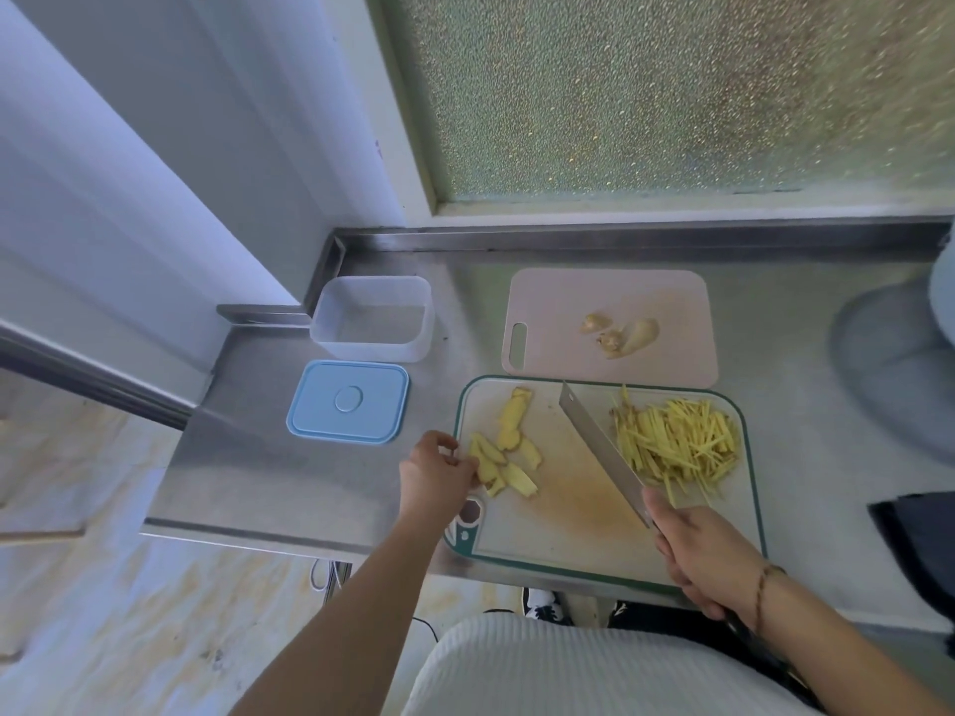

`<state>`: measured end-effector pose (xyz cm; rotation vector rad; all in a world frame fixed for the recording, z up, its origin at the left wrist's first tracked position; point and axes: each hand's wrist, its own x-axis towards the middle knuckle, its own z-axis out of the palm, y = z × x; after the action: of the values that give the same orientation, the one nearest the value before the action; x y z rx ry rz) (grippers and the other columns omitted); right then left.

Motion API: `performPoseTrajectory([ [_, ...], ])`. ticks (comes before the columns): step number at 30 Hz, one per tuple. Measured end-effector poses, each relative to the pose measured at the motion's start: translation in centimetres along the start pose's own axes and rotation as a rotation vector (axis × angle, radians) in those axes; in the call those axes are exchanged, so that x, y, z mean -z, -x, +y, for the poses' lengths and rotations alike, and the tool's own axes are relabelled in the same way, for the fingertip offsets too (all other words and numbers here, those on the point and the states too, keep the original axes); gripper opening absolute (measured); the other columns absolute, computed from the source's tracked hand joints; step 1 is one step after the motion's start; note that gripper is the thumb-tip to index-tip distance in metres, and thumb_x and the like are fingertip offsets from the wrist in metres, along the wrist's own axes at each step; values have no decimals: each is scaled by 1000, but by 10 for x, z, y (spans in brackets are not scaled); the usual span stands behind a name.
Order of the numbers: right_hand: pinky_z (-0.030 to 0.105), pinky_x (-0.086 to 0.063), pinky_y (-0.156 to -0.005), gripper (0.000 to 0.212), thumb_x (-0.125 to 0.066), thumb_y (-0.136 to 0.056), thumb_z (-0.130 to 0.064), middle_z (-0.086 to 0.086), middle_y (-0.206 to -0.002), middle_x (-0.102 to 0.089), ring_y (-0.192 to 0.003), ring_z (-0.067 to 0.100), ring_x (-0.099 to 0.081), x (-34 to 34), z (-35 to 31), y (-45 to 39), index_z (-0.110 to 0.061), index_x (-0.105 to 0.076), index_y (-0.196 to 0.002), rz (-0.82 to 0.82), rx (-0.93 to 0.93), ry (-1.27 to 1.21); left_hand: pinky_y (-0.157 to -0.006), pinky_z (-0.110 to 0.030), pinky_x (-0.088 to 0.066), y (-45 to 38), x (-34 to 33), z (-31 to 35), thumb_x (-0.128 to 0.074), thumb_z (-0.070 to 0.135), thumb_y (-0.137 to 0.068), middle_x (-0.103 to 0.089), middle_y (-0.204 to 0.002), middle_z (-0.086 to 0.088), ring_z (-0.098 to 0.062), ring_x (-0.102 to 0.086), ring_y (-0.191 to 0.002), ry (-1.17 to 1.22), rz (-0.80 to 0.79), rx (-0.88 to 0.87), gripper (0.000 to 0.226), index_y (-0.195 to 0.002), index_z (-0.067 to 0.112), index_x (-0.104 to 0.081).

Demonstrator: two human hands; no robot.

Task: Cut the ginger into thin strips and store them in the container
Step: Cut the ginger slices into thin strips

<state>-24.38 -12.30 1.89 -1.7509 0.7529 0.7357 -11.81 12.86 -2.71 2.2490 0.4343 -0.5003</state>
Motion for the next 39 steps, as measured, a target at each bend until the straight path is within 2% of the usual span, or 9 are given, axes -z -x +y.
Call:
performPoseTrajectory([
  [3, 19, -21, -39, 61, -31, -91, -66, 1, -43, -28, -29, 13, -23, -1, 0, -1, -17, -31, -54, -1, 3, -2, -42, -12, -47, 4, -2, 2, -71, 9, -89, -72, -71, -3, -7, -66, -47, -45, -51, -11, 21, -106, 12, -60],
  [6, 20, -20, -40, 61, -32, -90, -67, 1, -43, -28, -30, 14, -22, -2, 0, -2, -18, -30, -54, -1, 8, -6, -38, -10, -39, 6, -3, 8, -74, 19, -87, -69, -79, -3, -4, -59, -46, -174, -41, -36, 24, -103, 15, -58],
  [11, 19, -22, -38, 61, -32, -91, -67, 0, -42, -29, -30, 14, -22, -3, 0, -3, -17, -32, -56, -2, 28, -2, -70, -41, -62, 7, -13, 18, -79, 21, -80, -64, -93, -5, -30, -70, -74, -277, -45, -18, 37, -104, 19, -50],
  [14, 20, -22, -39, 61, -32, -90, -67, 1, -43, -28, -31, 14, -22, -3, 1, -4, -17, -32, -54, -4, 31, -8, -75, -43, -62, 8, -12, 21, -81, 19, -80, -60, -95, -5, -33, -71, -80, -253, -53, 33, 42, -103, 21, -46],
  [20, 21, -21, -41, 60, -34, -89, -68, 1, -45, -28, -32, 14, -21, -5, 2, -5, -17, -33, -56, -12, 22, -27, -63, -49, -62, 8, -18, 23, -66, 2, -72, -66, -75, -17, -41, -71, -72, -187, -22, 49, 8, -79, 1, -64],
  [26, 20, -25, -36, 62, -31, -90, -66, 3, -44, -31, -29, 15, -26, -3, 1, -5, -15, -34, -56, -4, 28, 3, -64, -38, -63, 9, -13, 22, -66, 8, -83, -65, -93, -7, -30, -68, -77, -155, -39, 10, 17, -91, 21, -57],
  [34, 20, -25, -36, 63, -30, -91, -66, 3, -43, -30, -29, 15, -26, -1, 2, -3, -16, -32, -53, 0, 41, 11, -51, -20, -48, 19, -28, 21, -71, 14, -85, -72, -94, -7, -17, -68, -75, -90, -150, 25, 18, -92, 23, -58],
  [37, 20, -24, -37, 62, -31, -90, -67, 4, -43, -28, -30, 15, -25, 0, 1, -2, -18, -31, -51, -4, 52, 5, -54, -22, -47, 23, -34, 15, -67, 16, -88, -67, -87, -1, -16, -64, -71, -191, -131, -96, 12, -94, 23, -60],
  [39, 19, -23, -36, 62, -30, -90, -67, 4, -44, -28, -30, 15, -24, 1, 1, -2, -18, -31, -52, -5, 58, 4, -64, -28, -51, 23, -33, 9, -68, 14, -90, -64, -84, 2, -17, -60, -73, -220, -108, -319, 10, -97, 20, -65],
])
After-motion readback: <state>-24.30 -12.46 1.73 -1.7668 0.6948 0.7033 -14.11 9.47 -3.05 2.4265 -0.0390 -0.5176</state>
